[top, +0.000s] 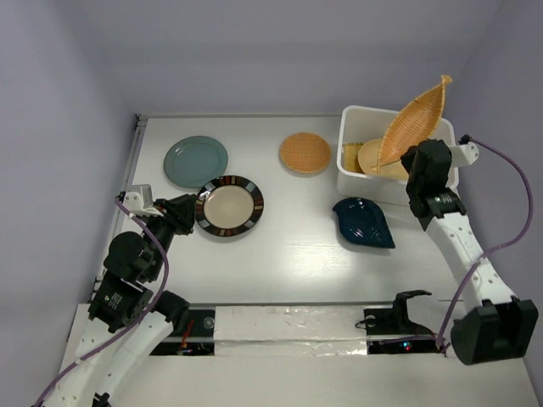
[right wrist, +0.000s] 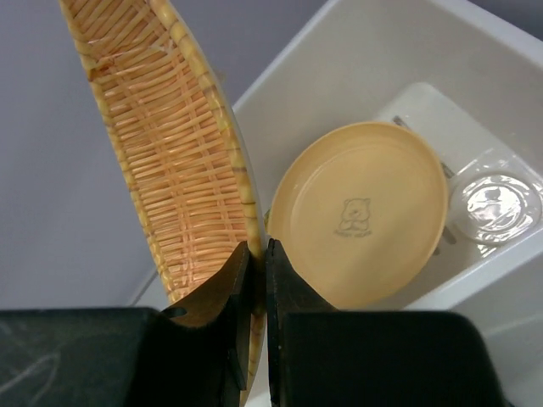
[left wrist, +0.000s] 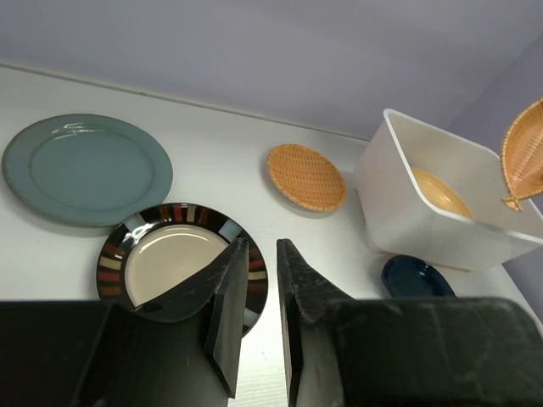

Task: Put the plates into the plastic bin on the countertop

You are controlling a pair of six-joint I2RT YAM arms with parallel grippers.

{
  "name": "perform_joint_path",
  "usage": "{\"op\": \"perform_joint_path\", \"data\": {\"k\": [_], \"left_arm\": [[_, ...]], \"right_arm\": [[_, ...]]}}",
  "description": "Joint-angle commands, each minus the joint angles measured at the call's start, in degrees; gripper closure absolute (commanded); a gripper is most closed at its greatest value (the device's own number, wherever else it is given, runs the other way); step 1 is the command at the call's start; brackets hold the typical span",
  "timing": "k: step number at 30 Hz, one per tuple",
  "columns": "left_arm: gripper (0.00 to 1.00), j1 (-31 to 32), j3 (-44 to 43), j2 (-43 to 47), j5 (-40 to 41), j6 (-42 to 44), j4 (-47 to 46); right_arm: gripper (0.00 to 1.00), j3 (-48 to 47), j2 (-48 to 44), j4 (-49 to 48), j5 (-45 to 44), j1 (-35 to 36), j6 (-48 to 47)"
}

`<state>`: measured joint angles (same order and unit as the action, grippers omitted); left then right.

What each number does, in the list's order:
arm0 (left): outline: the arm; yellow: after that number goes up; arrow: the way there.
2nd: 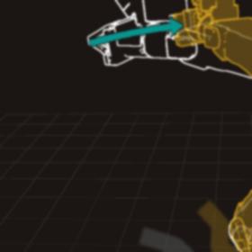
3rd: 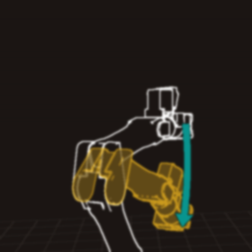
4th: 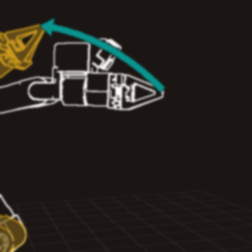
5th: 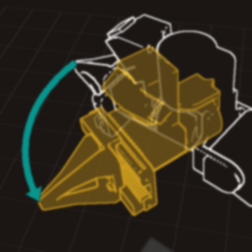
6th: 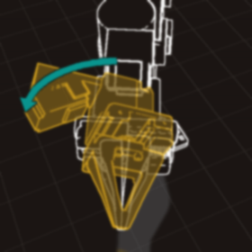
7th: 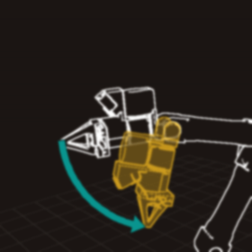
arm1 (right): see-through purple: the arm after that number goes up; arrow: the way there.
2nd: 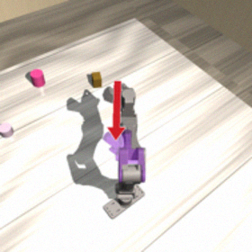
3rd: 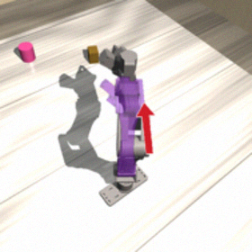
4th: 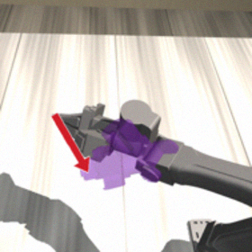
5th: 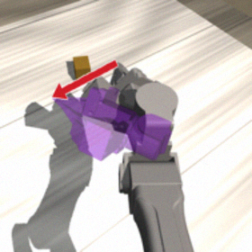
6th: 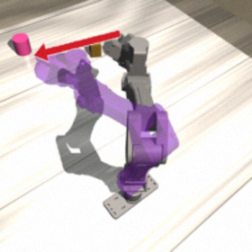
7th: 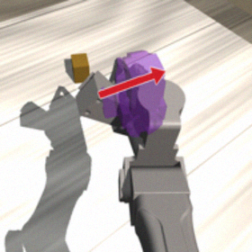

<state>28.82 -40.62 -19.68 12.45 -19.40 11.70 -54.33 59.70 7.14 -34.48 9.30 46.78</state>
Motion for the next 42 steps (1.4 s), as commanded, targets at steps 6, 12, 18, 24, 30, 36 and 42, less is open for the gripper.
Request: {"op": "perform_joint_path", "data": {"k": [6,12,18,24,30,36,42], "left_arm": [[0.81,0.3,-1.0,0.0,-0.8,0.1,-1.7],[0.80,0.3,-0.7,-0.7,-3.7,-0.7,-1.9],[0.80,0.3,0.3,-4.3,-11.1,-5.5,-3.7],[0.85,0.3,5.0,-10.0,-20.4,-11.7,-9.9],[0.90,4.7,7.0,-18.4,-19.1,-14.5,-16.4],[1.00,19.4,4.1,-33.4,-6.8,-15.2,-20.8],[1.00,27.9,-3.1,-51.2,-0.2,-15.5,-25.3]], "right_arm": [[1.00,-3.9,9.5,-1.7,6.5,-6.9,17.4],[0.99,1.5,13.1,-10.5,14.6,-11.0,27.4],[0.71,-0.2,17.5,-9.1,15.5,-11.5,26.4],[0.59,1.8,16.8,-10.4,16.7,-11.5,25.1],[0.85,5.4,9.9,-12.8,19.8,-11.5,17.7],[1.00,8.8,-4.9,-13.2,27.3,-11.5,3.2],[1.00,10.4,-15.3,-8.5,39.7,-9.7,-6.3]]}}
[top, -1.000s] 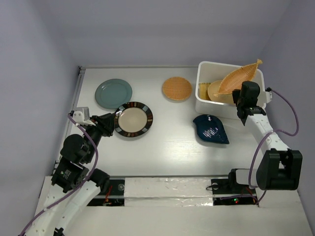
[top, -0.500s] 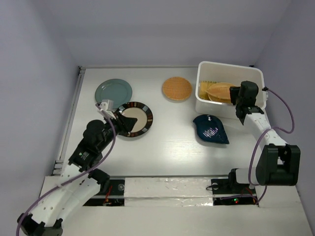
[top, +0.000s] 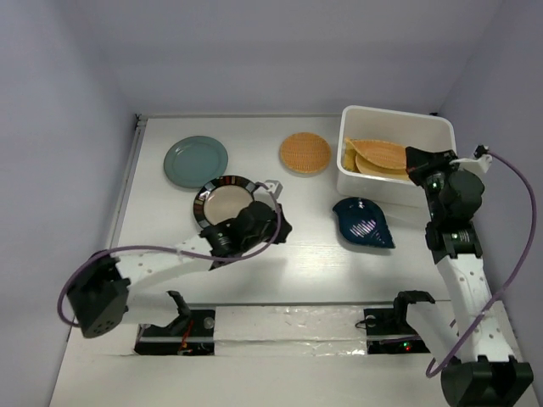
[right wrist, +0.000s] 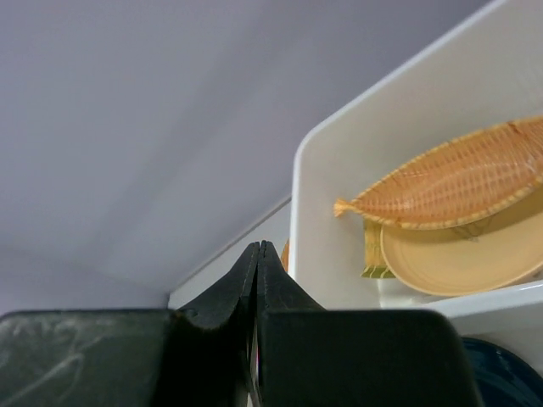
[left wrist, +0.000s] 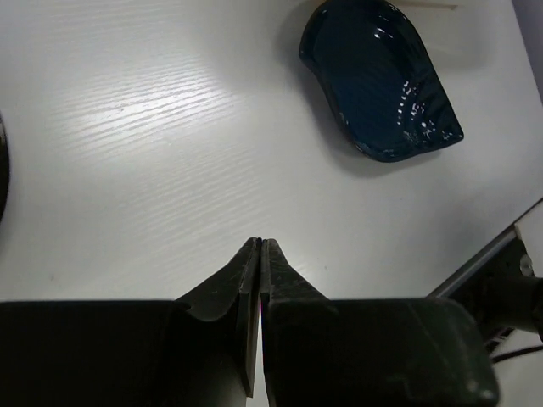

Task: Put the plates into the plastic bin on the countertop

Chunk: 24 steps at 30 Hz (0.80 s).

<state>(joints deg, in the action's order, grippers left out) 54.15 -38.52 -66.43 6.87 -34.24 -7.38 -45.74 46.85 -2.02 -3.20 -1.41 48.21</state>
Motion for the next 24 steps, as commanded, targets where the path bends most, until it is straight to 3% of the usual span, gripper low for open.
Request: {"op": "perform_joint_path", "data": {"k": [1,5,9,15,24], "left_arm": [[1.00,3.4,-7.9,-6.6,6.0,-0.6,-6.4],[0.99,6.6,-14.7,-19.0,8.2,-1.4,-7.1],[0.72,7.7,-20.6,-28.6,7.9,-3.7,-7.1],[0.52,8.8,-31.0,-41.1,6.9,-5.2,-5.0],[0.53,8.8,-41.8,-53.0,10.0,-5.8,-1.0]], "right_arm": [[1.00,2.2,-3.3,1.6,9.6,2.0,-8.2],[0.97,4.4,-6.4,4.3,12.8,4.4,-9.6],[0.84,7.6,-9.9,3.3,16.2,5.5,-8.6],[0.76,11.2,-14.3,2.7,19.3,8.5,-8.4],[0.75,13.7,-16.5,2.7,22.8,9.1,-10.1]]}}
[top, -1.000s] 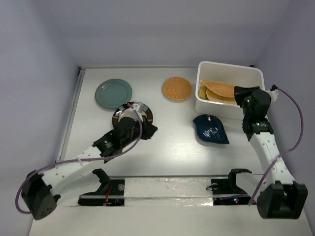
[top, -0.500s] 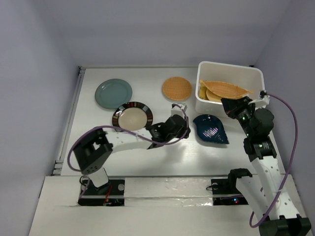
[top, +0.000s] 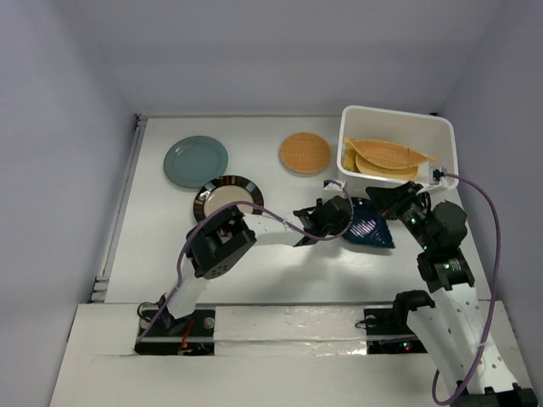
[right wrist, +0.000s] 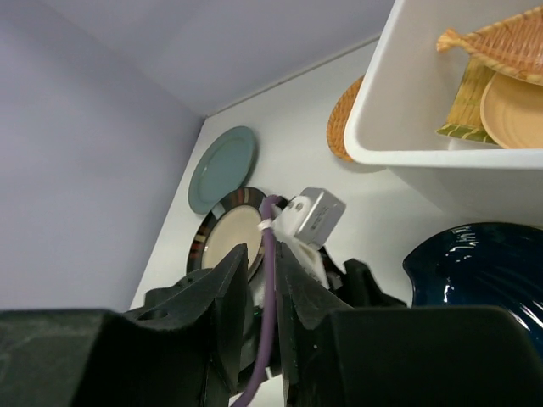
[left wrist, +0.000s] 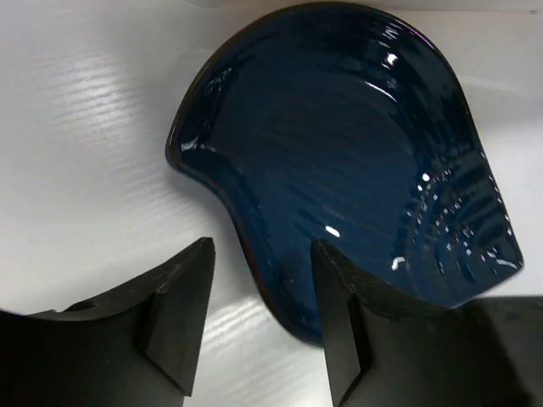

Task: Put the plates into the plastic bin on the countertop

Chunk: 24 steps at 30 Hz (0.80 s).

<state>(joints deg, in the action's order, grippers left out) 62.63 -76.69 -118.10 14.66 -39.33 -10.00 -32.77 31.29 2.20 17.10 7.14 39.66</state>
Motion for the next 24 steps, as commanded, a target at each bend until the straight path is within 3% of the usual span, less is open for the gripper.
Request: {"op": "perform_joint_path", "data": {"k": [1,5,8,9,10,15,19,22,24], "left_arm": [[0.54,0.3,-4.2,-2.1,2.9,-0.7,1.8],[0.62,0.3,-5.6,-6.0,4.1,-1.4,2.9],[0.81,0.3,-5.0,-6.8,5.0,-2.0,2.9],[0.95,0.3,-4.5,-6.7,5.7,-2.2,2.9],[1.00,0.3,-4.1,-6.3,6.3,-2.3,2.8],[1.00,-0.2,6.0,4.0,7.8,-3.0,0.3],[1.00,-2.5,18.1,18.8,6.5,-3.6,-2.4],[1.00,-5.4,26.2,32.0,5.0,-3.7,-2.7],[1.00,-7.2,30.9,41.6,4.0,-3.6,-2.4]], "right_arm": [[0.75,0.7,-1.1,-1.6,2.7,0.5,-1.6],[0.75,0.4,-1.1,-1.5,2.7,0.5,-2.0],[0.75,0.2,-1.1,-1.3,2.8,0.5,-2.0],[0.75,0.1,-1.1,-1.2,3.0,0.5,-2.2],[0.75,-0.2,-1.2,-0.8,3.0,0.5,-2.3],[0.71,-0.4,-2.5,1.2,4.5,0.5,-3.0],[0.50,1.4,-2.5,-1.5,8.7,3.1,-0.3],[0.32,1.2,-1.8,-0.5,5.9,7.0,-1.9],[0.25,1.6,-1.0,-0.2,4.3,10.4,-3.0]]}}
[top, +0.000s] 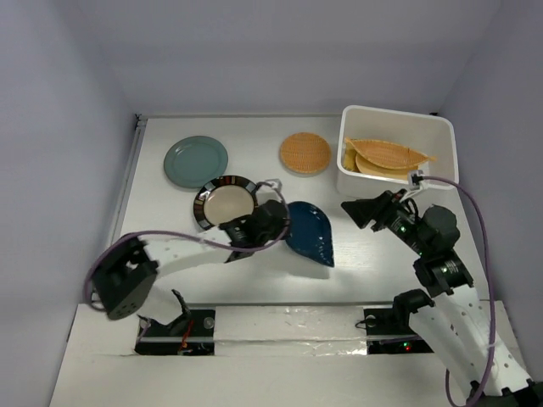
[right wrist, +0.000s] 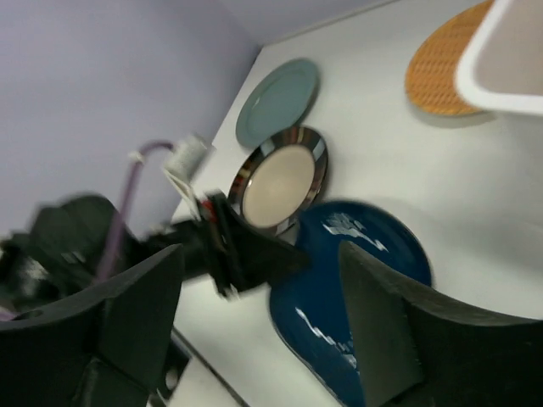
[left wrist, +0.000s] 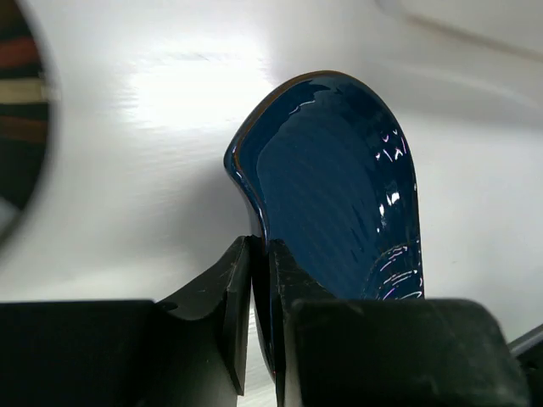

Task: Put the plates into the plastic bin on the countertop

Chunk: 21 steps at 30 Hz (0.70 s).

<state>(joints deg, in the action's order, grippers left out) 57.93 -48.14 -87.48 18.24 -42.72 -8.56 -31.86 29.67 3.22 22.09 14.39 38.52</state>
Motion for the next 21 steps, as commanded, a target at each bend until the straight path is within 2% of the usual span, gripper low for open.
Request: {"op": "perform_joint_path", "data": {"k": [1,2,5,9,13,15,18,19,21], "left_arm": [[1.00,-4.3,3.6,13.9,-1.3,-0.2,-3.8],[1.00,-5.4,5.6,19.2,-2.3,0.0,-3.7],[1.00,-8.3,7.9,27.2,-5.3,0.9,-2.2],[1.00,-10.7,9.1,32.8,-8.9,1.8,-0.3],[1.00,-12.0,9.8,35.8,-12.4,2.7,-0.9],[1.00,-12.1,10.0,37.4,-13.4,3.1,-1.4],[1.00,-12.1,10.4,39.3,-16.0,3.9,-2.2],[1.00,-12.1,10.6,39.8,-17.3,4.0,-2.4],[1.00,-12.1,11.2,41.1,-18.0,4.0,-2.8]], "right_arm": [[0.20,1.0,1.8,-1.2,-1.2,4.1,-2.1],[0.17,1.3,2.3,-1.0,-2.3,5.5,-2.7],[0.06,2.8,4.7,-1.5,-3.5,6.7,-3.7],[0.00,3.5,9.2,-6.9,-1.2,11.3,-2.2],[0.00,1.3,14.4,-9.0,-3.0,18.4,-2.4],[0.01,1.3,16.4,-11.7,-3.0,19.3,-0.7],[0.06,2.0,20.0,-15.8,-2.9,19.9,1.3],[0.14,2.1,21.6,-17.9,-2.5,20.5,1.7],[0.19,2.5,22.9,-20.6,-1.3,21.0,3.6]]}}
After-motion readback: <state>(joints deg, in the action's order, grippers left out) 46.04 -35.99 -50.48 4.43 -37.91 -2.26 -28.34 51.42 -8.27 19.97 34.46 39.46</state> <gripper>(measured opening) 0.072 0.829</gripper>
